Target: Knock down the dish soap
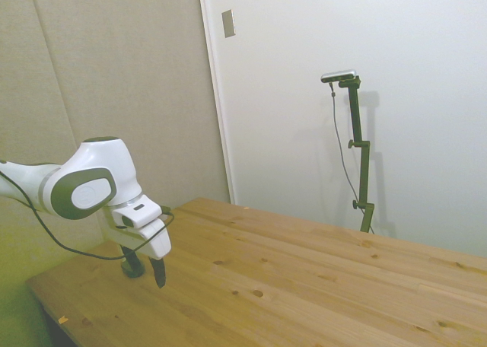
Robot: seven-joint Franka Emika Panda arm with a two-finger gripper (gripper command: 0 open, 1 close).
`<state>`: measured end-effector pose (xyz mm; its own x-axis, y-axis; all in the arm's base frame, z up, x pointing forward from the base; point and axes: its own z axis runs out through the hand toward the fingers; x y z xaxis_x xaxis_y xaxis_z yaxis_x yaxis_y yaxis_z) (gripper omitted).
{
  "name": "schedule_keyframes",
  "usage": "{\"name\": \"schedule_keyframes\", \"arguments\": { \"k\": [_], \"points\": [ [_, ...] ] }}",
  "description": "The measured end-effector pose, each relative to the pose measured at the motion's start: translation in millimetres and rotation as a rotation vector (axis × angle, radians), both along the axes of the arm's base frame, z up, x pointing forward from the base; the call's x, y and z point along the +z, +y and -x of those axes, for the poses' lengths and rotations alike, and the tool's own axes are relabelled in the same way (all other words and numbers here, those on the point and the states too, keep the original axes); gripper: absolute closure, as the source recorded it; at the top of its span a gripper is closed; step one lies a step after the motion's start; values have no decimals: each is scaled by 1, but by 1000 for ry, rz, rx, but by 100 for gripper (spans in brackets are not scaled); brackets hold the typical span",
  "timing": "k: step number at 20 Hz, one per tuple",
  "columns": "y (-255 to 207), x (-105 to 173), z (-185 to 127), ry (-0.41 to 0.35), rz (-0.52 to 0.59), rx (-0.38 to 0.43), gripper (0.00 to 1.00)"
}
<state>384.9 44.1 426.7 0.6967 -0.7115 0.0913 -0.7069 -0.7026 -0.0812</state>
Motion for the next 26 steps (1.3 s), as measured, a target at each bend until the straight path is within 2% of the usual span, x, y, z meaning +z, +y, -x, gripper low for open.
{"name": "schedule_keyframes", "arguments": {
  "k": [10,21,22,26],
  "points": [
    [80,10,9,-37,15,-42,0],
    [162,4,-2,-44,-22,-78,0],
    [172,3,-1,-47,-26,-77,100],
    [199,4,1,-71,-47,-93,100]
  ]
}}
